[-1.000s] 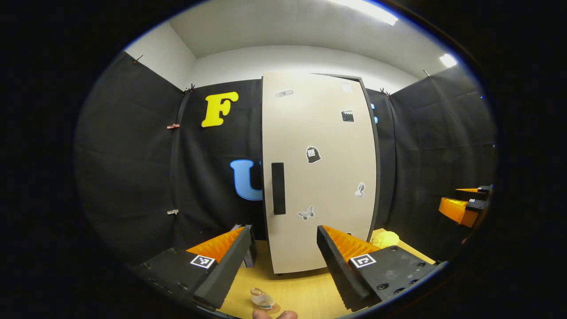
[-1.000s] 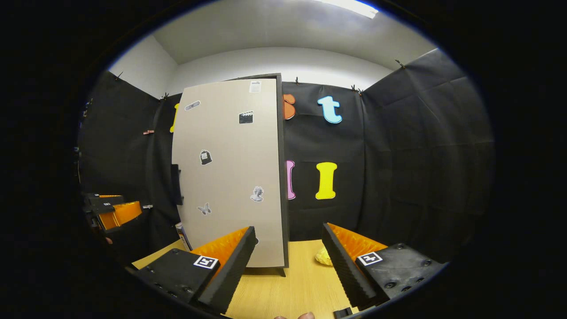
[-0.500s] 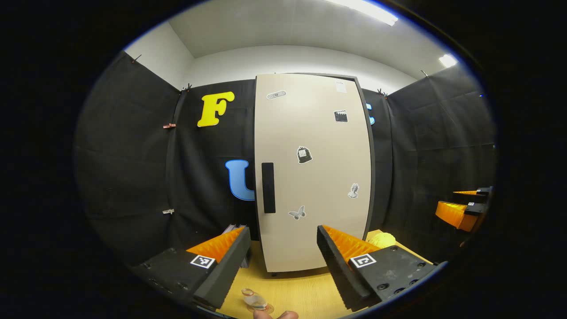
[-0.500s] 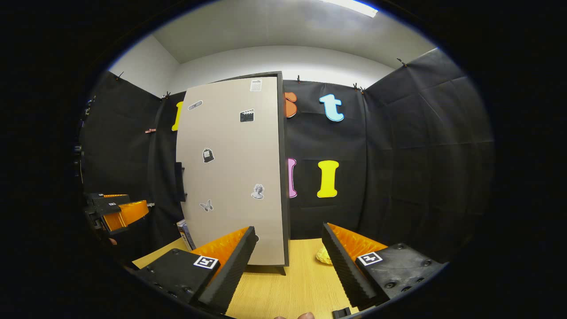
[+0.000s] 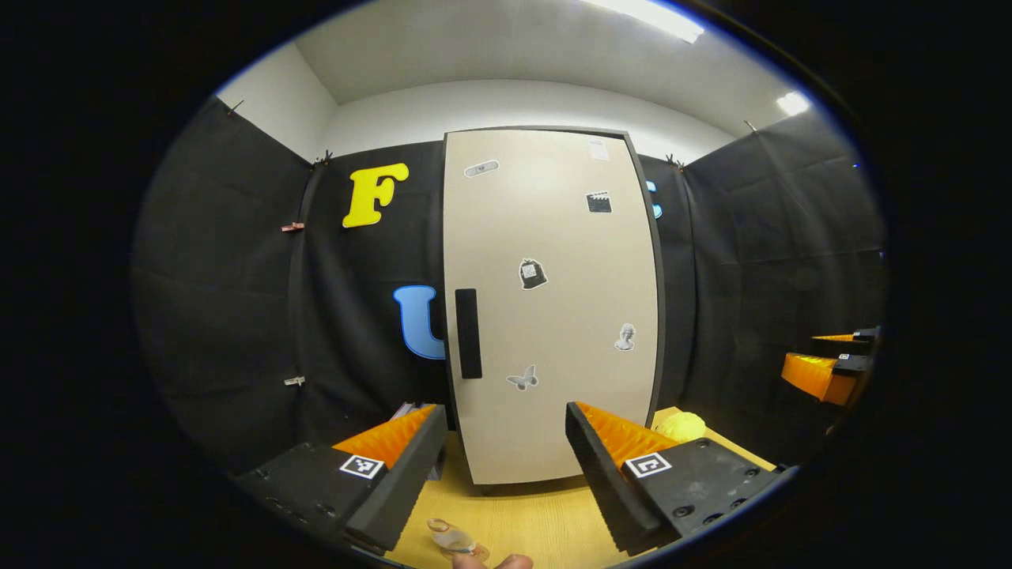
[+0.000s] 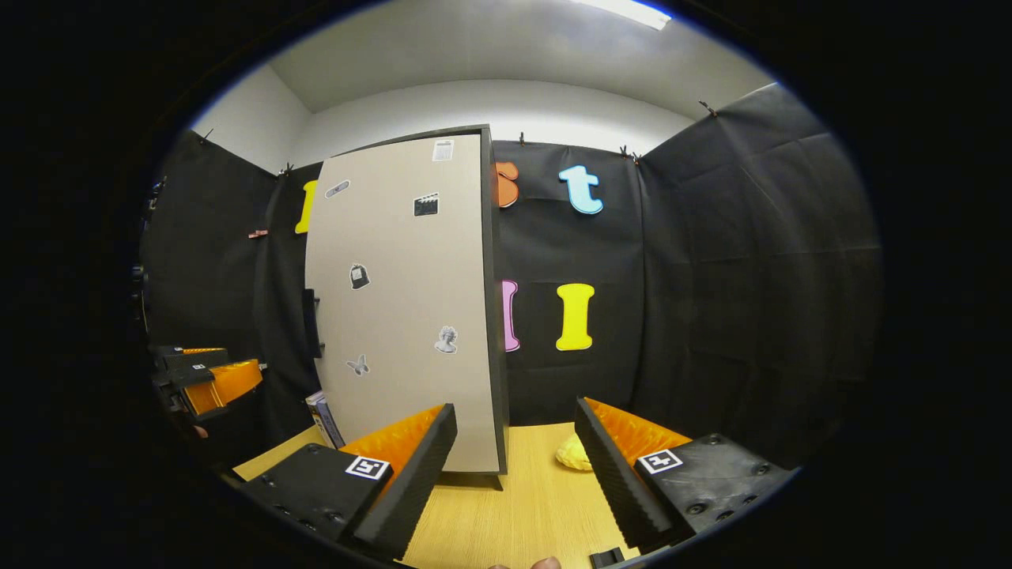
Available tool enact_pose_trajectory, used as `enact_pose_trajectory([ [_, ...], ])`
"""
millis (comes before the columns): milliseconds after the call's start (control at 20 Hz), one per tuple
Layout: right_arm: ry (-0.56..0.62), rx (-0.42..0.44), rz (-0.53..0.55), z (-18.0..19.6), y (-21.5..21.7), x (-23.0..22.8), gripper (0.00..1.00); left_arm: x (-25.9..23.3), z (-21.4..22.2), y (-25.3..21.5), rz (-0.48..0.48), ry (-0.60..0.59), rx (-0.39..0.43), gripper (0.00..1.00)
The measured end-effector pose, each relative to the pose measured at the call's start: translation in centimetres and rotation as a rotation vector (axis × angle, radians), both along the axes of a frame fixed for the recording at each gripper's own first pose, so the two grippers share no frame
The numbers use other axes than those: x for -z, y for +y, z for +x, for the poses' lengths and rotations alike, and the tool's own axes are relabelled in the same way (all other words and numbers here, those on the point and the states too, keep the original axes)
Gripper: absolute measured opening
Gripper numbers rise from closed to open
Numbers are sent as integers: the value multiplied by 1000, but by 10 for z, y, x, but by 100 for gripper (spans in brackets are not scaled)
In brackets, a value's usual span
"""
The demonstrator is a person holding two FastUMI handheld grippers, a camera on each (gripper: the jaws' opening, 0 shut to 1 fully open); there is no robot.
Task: Open the cabinet door with the right hand, grasp the bottle in the cabinet with the left hand and place it on the coaster, then close the cabinet door with the right hand.
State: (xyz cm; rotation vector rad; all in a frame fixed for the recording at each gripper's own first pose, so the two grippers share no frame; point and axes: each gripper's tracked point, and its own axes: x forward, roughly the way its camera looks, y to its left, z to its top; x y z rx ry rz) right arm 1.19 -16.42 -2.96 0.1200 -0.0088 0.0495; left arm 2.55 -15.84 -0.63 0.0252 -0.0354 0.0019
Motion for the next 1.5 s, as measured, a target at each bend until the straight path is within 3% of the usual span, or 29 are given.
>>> enact_pose_trajectory([
  [1500,-5,-11,2,0,-4,1,98,-5,-2,-12,24,-8,10,94],
])
